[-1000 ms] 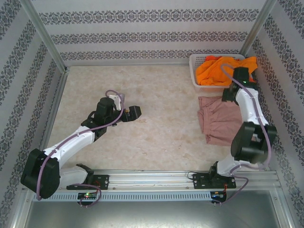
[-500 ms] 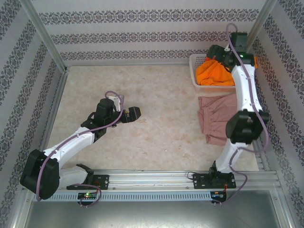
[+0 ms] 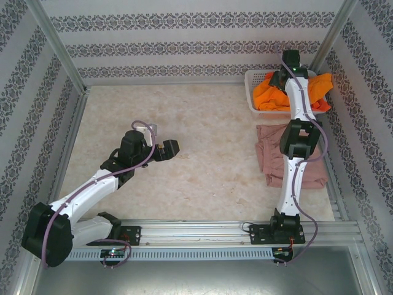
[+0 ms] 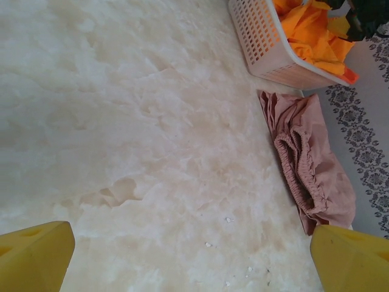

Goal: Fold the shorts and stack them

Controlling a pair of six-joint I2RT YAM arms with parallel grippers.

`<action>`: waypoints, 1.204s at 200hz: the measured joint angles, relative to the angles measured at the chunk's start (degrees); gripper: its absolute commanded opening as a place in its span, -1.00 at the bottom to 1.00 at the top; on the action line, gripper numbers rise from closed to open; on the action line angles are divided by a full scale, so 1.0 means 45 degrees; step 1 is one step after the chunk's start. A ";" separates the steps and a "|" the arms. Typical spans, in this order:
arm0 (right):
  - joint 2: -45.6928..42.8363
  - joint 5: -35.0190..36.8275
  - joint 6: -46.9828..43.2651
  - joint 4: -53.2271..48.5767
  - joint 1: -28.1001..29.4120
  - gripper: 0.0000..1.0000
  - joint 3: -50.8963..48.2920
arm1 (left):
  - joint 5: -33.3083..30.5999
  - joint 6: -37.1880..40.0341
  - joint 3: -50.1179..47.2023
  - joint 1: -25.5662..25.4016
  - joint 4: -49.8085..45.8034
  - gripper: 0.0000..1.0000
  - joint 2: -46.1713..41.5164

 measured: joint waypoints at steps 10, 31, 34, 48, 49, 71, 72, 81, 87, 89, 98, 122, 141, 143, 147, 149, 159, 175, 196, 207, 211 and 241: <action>0.0277 -0.0010 0.0024 -0.0034 -0.0005 -0.06 0.0189 | -0.0005 -0.0005 -0.0097 0.0000 -0.0010 1.00 -0.0068; 0.0549 -0.0097 0.0253 -0.0233 -0.0087 -0.44 0.0272 | -0.0097 -0.0005 -0.0291 0.0000 -0.0019 1.00 -0.0228; 0.0549 -0.0097 0.0296 -0.0262 -0.0092 -0.49 0.0272 | -0.0102 -0.0005 -0.0301 0.0000 -0.0024 1.00 -0.0228; 0.0486 -0.0194 0.0491 -0.0194 -0.0117 -0.74 0.0228 | -0.0146 -0.0005 -0.0311 0.0000 -0.0053 1.00 -0.0233; 0.0481 -0.0194 0.0534 -0.0189 -0.0117 -0.75 0.0219 | -0.0146 -0.0005 -0.0311 0.0000 -0.0053 1.00 -0.0233; -0.0165 -0.0296 0.0724 0.0102 -0.0078 -0.95 -0.0500 | -0.0151 -0.0005 -0.0311 0.0000 -0.0053 1.00 -0.0233; -0.0194 -0.0296 0.0719 0.0107 -0.0078 -0.95 -0.0525 | -0.0151 -0.0005 -0.0311 0.0000 -0.0053 1.00 -0.0233; -0.0563 -0.0330 0.0865 0.0160 -0.0049 -0.99 -0.0738 | -0.0170 -0.0005 -0.0311 0.0000 -0.0053 1.00 -0.0233; -0.0797 -0.0350 0.0889 0.0180 -0.0044 -1.00 -0.0767 | -0.0185 -0.0005 -0.0311 0.0000 -0.0053 1.00 -0.0233; -0.0860 -0.0359 0.0928 0.0199 -0.0044 -1.00 -0.0787 | -0.0189 -0.0005 -0.0311 0.0000 -0.0053 1.00 -0.0233; -0.1273 -0.0384 0.0967 0.0277 0.0015 -1.00 -0.0816 | -0.0189 -0.0005 -0.0311 0.0000 -0.0053 1.00 -0.0233; -0.2584 -0.0481 0.1107 0.0471 0.0180 -1.00 -0.0962 | -0.0189 -0.0005 -0.0311 0.0000 -0.0053 1.00 -0.0223; -0.3706 -0.0554 0.1302 0.0704 0.0345 -1.00 -0.1103 | -0.0189 -0.0005 -0.0311 0.0000 -0.0053 1.00 -0.0223; -0.3813 -0.0578 0.1311 0.0738 0.0359 -1.00 -0.1127 | -0.0189 -0.0005 -0.0311 0.0000 -0.0053 1.00 -0.0223; -0.4017 -0.0602 0.1345 0.0777 0.0384 -1.00 -0.1132 | -0.0189 -0.0005 -0.0311 0.0000 -0.0053 1.00 -0.0223; -0.4124 -0.0622 0.1355 0.0811 0.0408 -1.00 -0.1141 | -0.0189 -0.0005 -0.0311 0.0000 -0.0053 1.00 -0.0219; -0.4609 -0.0690 0.1462 0.0962 0.0461 -1.00 -0.1151 | -0.0189 -0.0005 -0.0311 0.0000 -0.0053 1.00 -0.0219; -0.5270 -0.0826 0.1642 0.1117 0.0593 -1.00 -0.1151 | -0.0189 -0.0010 -0.0311 0.0000 -0.0053 1.00 -0.0199; -0.5926 -0.0967 0.1724 0.1277 0.0767 -1.00 -0.1156 | -0.0189 -0.0044 -0.0311 0.0000 -0.0053 1.00 -0.0199; -0.6188 -0.1073 0.1797 0.1341 0.0869 -1.00 -0.1156 | -0.0189 -0.0063 -0.0311 0.0000 -0.0053 1.00 -0.0199; -0.6246 -0.1107 0.1836 0.1360 0.0903 -1.00 -0.1156 | -0.0189 -0.0083 -0.0311 0.0000 -0.0053 1.00 -0.0199; -0.6659 -0.1413 0.1953 0.1443 0.1214 -1.00 -0.1137 | -0.0214 -0.0155 -0.0311 0.0000 -0.0053 1.00 -0.0199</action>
